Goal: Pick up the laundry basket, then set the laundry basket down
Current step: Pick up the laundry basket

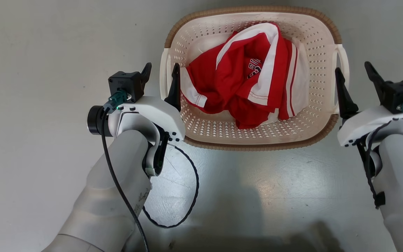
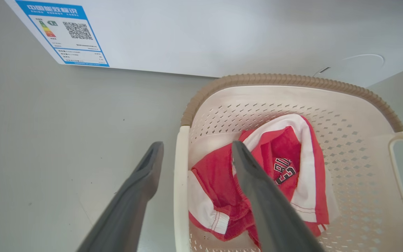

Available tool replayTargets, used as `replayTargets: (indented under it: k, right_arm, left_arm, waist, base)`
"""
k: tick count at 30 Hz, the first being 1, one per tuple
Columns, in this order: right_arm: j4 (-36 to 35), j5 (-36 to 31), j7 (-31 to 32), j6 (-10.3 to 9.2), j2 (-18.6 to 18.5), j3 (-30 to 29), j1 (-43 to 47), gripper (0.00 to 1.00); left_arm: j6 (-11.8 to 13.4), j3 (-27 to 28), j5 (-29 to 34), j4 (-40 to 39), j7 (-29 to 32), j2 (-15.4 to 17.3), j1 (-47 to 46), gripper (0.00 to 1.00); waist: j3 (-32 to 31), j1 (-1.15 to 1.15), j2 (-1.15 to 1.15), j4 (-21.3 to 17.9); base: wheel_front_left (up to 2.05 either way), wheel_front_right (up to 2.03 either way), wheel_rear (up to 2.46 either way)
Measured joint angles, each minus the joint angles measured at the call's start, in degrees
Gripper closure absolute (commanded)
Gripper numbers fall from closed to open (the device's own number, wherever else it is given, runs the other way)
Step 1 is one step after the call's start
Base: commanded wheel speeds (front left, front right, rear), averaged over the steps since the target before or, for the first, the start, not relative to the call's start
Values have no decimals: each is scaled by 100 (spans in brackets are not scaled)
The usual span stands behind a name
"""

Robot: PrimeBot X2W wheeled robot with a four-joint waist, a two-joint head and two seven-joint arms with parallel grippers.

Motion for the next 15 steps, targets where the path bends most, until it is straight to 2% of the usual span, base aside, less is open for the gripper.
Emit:
replayTargets:
  k: [15]
  right_arm:
    - [-11, 3, 0, 0, -13, 77, -162, 0]
  left_arm:
    - [112, -202, -109, 66, 0, -1, -176, 0]
  waist:
    - [322, 0, 0, 25]
  base:
    - [0, 0, 0]
